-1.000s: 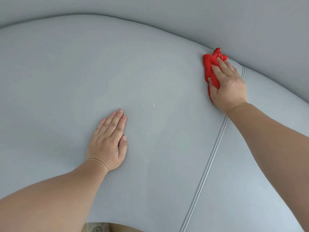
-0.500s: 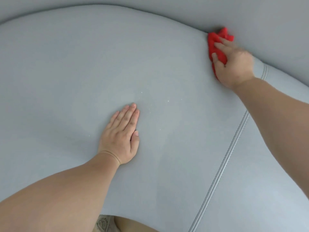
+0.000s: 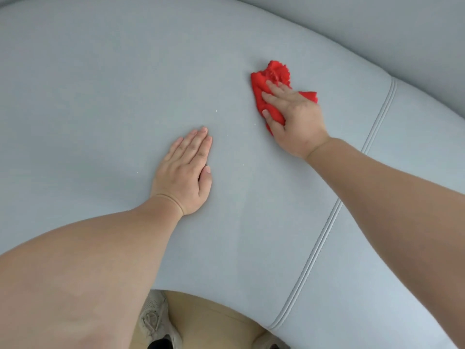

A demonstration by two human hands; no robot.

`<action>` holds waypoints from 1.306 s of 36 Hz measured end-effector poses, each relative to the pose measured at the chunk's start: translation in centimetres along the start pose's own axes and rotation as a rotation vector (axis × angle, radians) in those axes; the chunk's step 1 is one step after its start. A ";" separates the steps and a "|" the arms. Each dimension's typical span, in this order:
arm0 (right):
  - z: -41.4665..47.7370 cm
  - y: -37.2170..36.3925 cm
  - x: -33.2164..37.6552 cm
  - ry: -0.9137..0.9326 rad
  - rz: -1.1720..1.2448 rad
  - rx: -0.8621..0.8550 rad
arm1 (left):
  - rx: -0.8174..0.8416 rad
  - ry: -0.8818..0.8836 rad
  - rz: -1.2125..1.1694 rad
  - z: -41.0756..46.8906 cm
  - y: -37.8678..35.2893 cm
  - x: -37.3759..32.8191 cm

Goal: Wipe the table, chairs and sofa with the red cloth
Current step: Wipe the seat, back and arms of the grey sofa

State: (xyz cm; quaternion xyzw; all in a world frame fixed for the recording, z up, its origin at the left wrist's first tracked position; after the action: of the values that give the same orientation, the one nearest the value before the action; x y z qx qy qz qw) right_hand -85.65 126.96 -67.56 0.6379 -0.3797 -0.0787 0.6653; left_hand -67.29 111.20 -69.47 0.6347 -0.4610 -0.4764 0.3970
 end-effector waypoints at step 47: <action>-14.4 -11.2 21.2 0.453 -0.172 0.201 | 0.020 0.142 -0.018 -10.0 3.4 11.4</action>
State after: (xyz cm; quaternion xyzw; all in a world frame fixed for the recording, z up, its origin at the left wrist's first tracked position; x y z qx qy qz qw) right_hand -57.85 123.86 -67.66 0.7322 -0.1712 0.0482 0.6575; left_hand -56.87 99.95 -66.73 0.6751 -0.4308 -0.4291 0.4179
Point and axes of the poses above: each hand's wrist, its own z-axis towards the middle knuckle, its own y-axis out of the back of the hand, x = y × z, the point moved 3 cm from there along z, towards the middle knuckle, and after that the axes turned 10 degrees about x, right-handed, at the moved point
